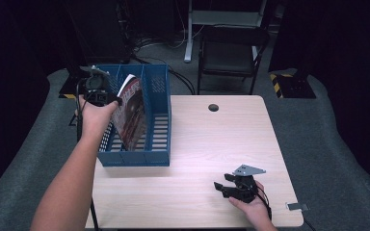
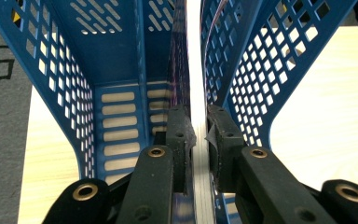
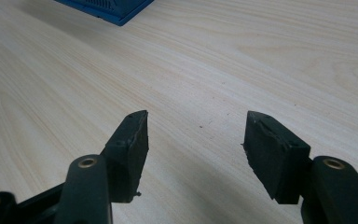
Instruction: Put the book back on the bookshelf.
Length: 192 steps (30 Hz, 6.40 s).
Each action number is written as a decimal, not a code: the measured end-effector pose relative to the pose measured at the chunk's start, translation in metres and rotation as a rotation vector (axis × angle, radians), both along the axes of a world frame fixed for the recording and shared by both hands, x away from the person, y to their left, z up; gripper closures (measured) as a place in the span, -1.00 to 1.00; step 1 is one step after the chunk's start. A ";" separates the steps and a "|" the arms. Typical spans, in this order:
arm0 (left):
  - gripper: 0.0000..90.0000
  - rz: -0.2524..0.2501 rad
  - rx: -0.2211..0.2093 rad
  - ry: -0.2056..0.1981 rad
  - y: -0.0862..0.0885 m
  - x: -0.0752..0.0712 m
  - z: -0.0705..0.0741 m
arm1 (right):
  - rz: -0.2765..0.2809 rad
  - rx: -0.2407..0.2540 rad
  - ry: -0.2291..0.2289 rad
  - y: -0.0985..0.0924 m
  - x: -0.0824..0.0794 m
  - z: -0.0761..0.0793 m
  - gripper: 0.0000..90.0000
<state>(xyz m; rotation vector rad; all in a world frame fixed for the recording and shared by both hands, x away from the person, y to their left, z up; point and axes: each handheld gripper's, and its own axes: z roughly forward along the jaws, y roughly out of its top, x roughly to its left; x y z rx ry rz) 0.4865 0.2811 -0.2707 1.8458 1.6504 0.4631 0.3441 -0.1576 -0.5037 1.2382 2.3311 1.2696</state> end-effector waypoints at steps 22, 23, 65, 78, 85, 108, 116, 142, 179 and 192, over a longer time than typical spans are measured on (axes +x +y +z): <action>0.84 0.007 -0.025 0.035 0.003 0.000 0.002 | 0.005 -0.005 -0.002 0.001 0.000 0.000 -0.11; 0.85 0.009 -0.024 0.036 0.003 0.000 0.002 | 0.005 -0.005 -0.002 0.001 0.000 0.000 -0.11; 0.86 -0.006 0.036 0.063 -0.001 0.005 -0.003 | 0.008 -0.007 -0.002 0.001 0.000 0.000 -0.11; 0.87 0.012 0.027 0.053 0.001 0.010 -0.001 | 0.000 -0.002 0.002 0.000 0.000 0.000 -0.11; 0.87 0.024 0.023 0.043 0.002 0.013 0.003 | -0.006 0.002 -0.004 -0.001 0.000 0.000 -0.11; 0.87 0.140 0.012 -0.069 -0.006 0.025 -0.002 | -0.009 0.010 -0.006 -0.007 0.001 0.002 -0.11; 0.87 0.157 0.002 -0.087 -0.006 0.030 -0.005 | -0.013 0.011 -0.005 -0.007 0.001 0.002 -0.10; 0.86 0.171 -0.001 -0.128 -0.005 0.034 -0.018 | 0.003 0.000 -0.015 -0.008 0.001 0.003 -0.10; 0.01 0.139 -0.028 -0.093 0.007 0.030 -0.021 | 0.012 -0.006 -0.012 -0.004 0.001 0.001 -0.10; -0.03 0.126 -0.028 -0.070 0.010 0.029 -0.020 | 0.010 -0.006 -0.008 -0.003 0.001 0.001 -0.10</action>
